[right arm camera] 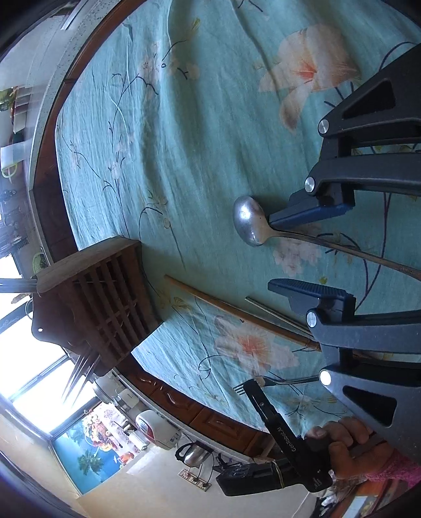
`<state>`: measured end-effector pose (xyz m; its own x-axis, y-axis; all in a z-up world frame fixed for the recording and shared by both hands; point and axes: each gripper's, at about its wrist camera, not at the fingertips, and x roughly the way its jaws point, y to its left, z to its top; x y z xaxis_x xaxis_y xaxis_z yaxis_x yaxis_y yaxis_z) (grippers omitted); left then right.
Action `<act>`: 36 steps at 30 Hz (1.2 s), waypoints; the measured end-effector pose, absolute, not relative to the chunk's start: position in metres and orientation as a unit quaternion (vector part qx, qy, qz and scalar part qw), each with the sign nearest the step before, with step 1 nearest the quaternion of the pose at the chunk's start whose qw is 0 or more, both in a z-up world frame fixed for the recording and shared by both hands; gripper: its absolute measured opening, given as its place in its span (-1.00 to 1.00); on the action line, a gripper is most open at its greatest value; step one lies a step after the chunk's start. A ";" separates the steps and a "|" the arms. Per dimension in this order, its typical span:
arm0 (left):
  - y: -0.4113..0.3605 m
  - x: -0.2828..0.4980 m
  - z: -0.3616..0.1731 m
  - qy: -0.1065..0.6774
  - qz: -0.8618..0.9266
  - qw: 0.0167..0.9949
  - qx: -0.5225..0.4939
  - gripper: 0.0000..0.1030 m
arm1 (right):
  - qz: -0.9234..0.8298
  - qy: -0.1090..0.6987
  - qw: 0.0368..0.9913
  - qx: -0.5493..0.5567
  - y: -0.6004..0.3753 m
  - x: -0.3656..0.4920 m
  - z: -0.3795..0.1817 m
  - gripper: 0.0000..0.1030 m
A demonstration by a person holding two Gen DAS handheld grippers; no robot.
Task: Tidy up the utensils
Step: 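Grasp the metal fork with the left gripper while the right gripper grasps the metal spoon, then lift the fork and spoon and insert them into the wooden holder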
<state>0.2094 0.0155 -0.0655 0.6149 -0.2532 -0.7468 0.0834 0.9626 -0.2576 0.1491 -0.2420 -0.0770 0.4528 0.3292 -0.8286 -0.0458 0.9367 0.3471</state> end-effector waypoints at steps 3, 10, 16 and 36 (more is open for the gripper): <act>0.016 0.214 -0.068 0.431 -0.109 0.890 -0.104 -0.73 | 0.112 0.515 0.839 0.134 -0.240 0.152 -0.079 -0.76; 0.021 0.207 -0.063 0.420 -0.126 0.890 -0.124 -0.93 | 0.123 0.510 0.836 0.162 -0.241 0.149 -0.078 -0.92; 0.027 0.189 -0.044 0.397 -0.141 0.895 -0.146 -0.98 | 0.128 0.487 0.847 0.168 -0.241 0.142 -0.059 -0.92; 0.057 0.126 0.032 0.284 -0.130 0.937 -0.154 -0.99 | 0.121 0.376 0.909 0.133 -0.236 0.136 0.025 -0.95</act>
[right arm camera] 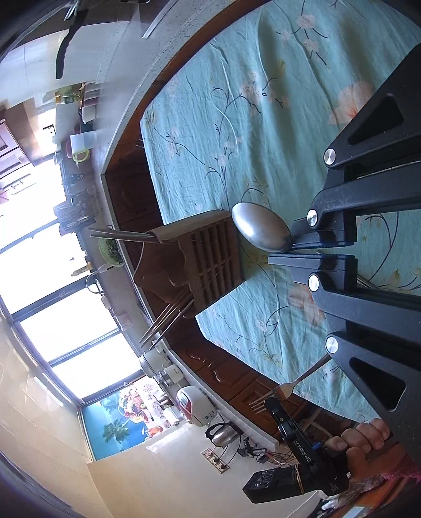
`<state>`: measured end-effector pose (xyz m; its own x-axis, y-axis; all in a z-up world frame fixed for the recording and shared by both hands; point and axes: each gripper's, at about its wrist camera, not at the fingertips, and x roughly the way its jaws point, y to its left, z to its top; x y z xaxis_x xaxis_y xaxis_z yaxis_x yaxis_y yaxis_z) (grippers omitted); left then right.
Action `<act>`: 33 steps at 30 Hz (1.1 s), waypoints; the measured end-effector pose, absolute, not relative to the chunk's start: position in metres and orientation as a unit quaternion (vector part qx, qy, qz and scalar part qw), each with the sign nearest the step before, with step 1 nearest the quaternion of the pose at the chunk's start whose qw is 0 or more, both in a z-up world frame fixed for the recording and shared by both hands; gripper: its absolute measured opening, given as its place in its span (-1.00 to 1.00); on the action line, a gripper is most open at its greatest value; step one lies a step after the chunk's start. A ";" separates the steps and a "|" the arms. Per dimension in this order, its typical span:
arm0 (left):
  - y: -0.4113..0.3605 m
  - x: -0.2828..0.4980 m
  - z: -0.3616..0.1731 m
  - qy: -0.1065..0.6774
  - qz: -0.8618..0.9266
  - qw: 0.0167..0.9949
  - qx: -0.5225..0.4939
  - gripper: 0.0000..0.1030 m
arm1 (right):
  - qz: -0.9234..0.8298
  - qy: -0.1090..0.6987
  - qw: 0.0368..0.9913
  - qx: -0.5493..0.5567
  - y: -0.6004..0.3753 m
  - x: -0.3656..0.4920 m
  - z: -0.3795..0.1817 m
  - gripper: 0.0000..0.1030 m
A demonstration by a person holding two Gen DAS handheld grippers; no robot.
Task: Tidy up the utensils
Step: 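Lift the fork and spoon and insert them into the wooden holder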
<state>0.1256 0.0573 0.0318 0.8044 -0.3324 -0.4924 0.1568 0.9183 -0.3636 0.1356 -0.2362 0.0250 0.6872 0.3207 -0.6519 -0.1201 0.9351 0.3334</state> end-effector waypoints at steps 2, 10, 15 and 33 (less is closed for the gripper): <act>0.058 0.123 0.035 0.277 -0.125 0.940 -0.153 -0.99 | 0.120 0.373 0.910 0.132 -0.237 0.138 0.028 -0.95; 0.053 0.127 0.051 0.246 -0.114 0.953 -0.133 -0.99 | 0.115 0.360 0.917 0.132 -0.240 0.141 0.038 -0.96; 0.051 0.139 0.061 0.228 -0.113 0.959 -0.126 -0.99 | 0.110 0.347 0.922 0.131 -0.244 0.148 0.046 -0.96; 0.012 0.223 0.095 0.121 -0.065 0.988 -0.074 -0.99 | 0.099 0.274 0.951 0.106 -0.245 0.224 0.103 -0.96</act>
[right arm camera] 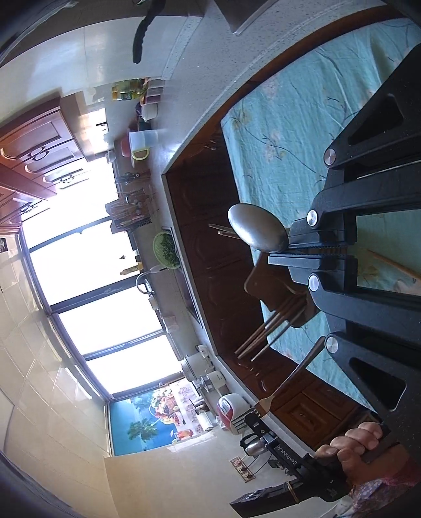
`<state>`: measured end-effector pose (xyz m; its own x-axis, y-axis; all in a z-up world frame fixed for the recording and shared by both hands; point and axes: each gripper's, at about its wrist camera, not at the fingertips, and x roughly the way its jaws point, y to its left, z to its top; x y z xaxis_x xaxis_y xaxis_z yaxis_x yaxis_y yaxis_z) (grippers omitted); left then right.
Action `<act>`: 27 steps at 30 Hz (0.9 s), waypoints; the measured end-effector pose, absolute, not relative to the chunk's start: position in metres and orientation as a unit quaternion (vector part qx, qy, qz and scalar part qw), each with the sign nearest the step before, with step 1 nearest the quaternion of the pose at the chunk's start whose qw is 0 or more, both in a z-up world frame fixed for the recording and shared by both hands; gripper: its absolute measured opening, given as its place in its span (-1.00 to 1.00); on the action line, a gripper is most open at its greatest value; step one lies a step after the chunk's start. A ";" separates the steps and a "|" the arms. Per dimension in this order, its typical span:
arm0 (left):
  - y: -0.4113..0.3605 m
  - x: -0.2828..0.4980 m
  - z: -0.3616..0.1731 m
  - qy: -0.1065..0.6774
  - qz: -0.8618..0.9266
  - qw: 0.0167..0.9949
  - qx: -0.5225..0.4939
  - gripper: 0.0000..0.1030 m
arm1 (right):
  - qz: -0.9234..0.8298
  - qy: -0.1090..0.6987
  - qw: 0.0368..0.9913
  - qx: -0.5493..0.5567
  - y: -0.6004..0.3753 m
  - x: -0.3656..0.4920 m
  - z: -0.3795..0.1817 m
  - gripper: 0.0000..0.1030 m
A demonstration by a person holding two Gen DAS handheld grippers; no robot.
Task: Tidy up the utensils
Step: 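Lift the fork and spoon and insert them into the wooden holder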
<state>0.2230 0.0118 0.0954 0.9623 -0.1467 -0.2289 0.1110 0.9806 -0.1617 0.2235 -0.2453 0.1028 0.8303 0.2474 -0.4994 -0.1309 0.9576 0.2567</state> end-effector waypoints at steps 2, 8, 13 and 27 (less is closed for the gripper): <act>0.001 0.238 0.094 0.110 -0.059 0.990 -0.064 -0.99 | 0.096 0.264 0.955 0.098 -0.242 0.236 0.108 -0.96; -0.036 0.274 0.074 0.091 -0.042 0.995 -0.023 -0.99 | 0.084 0.246 0.964 0.057 -0.226 0.265 0.110 -0.96; -0.069 0.285 0.043 0.093 -0.038 0.994 0.030 -0.99 | 0.082 0.250 0.964 0.029 -0.211 0.280 0.094 -0.96; -0.059 0.298 0.019 0.156 -0.065 0.986 0.010 -0.99 | 0.086 0.301 0.949 0.032 -0.204 0.294 0.038 -0.96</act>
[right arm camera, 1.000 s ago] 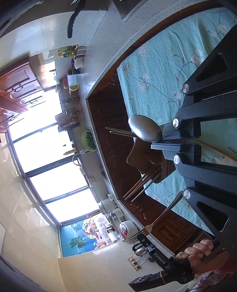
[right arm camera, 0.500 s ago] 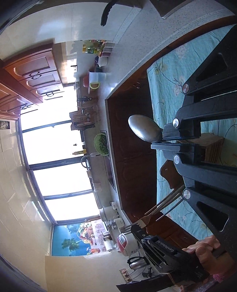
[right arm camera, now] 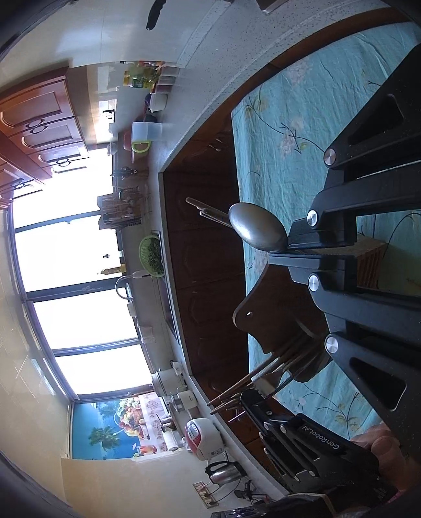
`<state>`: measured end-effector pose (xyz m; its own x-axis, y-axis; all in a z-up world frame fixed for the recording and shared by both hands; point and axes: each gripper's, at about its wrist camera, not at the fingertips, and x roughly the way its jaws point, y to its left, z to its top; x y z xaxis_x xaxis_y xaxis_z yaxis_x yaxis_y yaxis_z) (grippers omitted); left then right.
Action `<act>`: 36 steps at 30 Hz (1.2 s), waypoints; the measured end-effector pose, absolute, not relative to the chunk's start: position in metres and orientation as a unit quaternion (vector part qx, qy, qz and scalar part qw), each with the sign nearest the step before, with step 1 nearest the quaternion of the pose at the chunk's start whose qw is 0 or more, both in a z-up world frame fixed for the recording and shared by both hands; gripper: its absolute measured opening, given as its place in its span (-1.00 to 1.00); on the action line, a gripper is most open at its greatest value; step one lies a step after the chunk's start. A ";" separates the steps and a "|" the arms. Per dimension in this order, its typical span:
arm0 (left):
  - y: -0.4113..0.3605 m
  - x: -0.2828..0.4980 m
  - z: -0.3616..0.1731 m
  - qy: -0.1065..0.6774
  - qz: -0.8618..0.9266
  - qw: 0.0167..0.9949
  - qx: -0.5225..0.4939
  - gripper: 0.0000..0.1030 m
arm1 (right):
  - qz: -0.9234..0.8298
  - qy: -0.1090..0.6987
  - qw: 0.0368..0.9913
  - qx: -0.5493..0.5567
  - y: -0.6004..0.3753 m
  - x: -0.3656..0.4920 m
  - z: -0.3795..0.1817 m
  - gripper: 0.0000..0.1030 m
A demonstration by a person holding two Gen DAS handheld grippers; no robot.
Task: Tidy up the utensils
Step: 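Lift the fork and spoon and insert them into the wooden holder, then open both grippers over the holder and withdraw them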
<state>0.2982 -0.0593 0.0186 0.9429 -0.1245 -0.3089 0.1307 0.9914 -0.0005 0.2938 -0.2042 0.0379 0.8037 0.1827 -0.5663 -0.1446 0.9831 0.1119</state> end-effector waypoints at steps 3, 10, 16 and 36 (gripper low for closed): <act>-0.051 0.301 0.020 0.171 -0.069 0.983 0.002 -0.99 | 0.092 0.314 0.944 0.035 -0.203 0.297 0.029 -0.96; -0.041 0.315 0.032 0.181 -0.085 0.980 -0.008 -0.97 | 0.099 0.330 0.938 0.035 -0.198 0.300 0.014 -0.96; -0.032 0.323 0.037 0.186 -0.089 0.978 -0.014 -0.96 | 0.100 0.335 0.936 0.044 -0.199 0.302 0.017 -0.96; -0.021 0.301 0.035 0.208 -0.082 0.974 -0.047 -0.37 | 0.088 0.320 0.937 0.109 -0.231 0.283 0.030 -0.22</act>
